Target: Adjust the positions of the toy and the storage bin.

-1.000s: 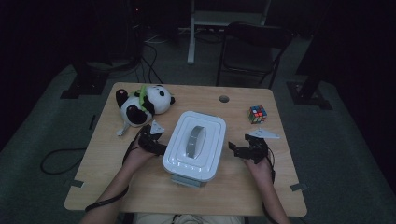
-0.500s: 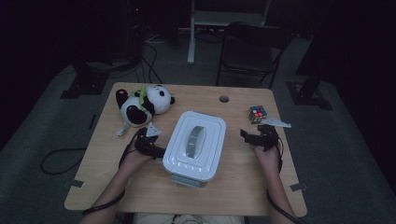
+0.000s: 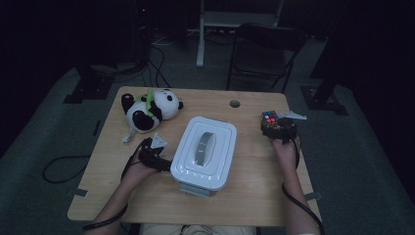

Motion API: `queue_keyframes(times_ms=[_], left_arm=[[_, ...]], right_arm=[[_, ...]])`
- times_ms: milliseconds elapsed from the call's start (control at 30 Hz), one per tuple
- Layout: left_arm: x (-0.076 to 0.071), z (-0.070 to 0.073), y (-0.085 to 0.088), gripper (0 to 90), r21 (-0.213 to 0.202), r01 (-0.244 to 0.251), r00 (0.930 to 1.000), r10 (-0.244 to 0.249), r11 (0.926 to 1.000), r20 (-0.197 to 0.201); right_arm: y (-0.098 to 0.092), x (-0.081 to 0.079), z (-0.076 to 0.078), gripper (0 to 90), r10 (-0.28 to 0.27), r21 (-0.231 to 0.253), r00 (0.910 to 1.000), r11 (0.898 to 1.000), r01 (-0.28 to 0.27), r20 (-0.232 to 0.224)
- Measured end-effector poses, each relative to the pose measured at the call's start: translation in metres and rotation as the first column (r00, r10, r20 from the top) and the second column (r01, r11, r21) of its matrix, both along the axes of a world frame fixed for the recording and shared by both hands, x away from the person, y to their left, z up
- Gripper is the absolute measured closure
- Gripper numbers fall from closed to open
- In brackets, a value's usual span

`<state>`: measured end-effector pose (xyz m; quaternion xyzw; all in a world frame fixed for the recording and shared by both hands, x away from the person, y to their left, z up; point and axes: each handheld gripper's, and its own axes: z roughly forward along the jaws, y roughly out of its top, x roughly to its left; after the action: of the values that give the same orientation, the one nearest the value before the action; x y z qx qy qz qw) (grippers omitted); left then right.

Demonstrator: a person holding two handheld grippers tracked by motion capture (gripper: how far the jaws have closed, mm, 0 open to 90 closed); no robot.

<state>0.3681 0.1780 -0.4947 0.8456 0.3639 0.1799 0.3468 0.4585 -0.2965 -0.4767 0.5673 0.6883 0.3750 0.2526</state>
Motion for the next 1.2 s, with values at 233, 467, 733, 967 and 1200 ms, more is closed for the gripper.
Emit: queue_keyframes(times_ms=[233,467,733,967,1200], left_arm=[[-0.004,-0.001,0.006,5.1,0.002,-0.006,0.9999,0.006,1.0,-0.01],[-0.009,-0.003,0.009,5.1,0.009,-0.009,0.9999,0.01,0.9999,-0.011],[-0.009,-0.003,0.012,5.1,0.005,-0.017,0.9998,0.017,0.9999,-0.011],[-0.01,-0.002,0.013,5.1,0.002,-0.021,0.9998,0.021,0.9998,-0.007],[-0.011,-0.001,0.015,5.1,0.0,-0.029,0.9996,0.029,0.9996,-0.004]], right_arm=[[-0.01,0.026,-0.012,11.6,-0.028,-0.006,0.9975,1.0,0.028,-0.065],[-0.01,0.042,-0.022,17.6,-0.038,-0.033,0.9939,0.999,0.035,-0.103],[-0.01,0.045,-0.024,33.7,-0.029,-0.06,0.9936,0.998,0.023,-0.109],[-0.008,0.04,-0.022,33.9,-0.026,-0.073,0.9941,0.997,0.018,-0.106],[-0.008,0.022,-0.015,34.0,-0.004,-0.064,0.997,0.998,-0.001,-0.078]])
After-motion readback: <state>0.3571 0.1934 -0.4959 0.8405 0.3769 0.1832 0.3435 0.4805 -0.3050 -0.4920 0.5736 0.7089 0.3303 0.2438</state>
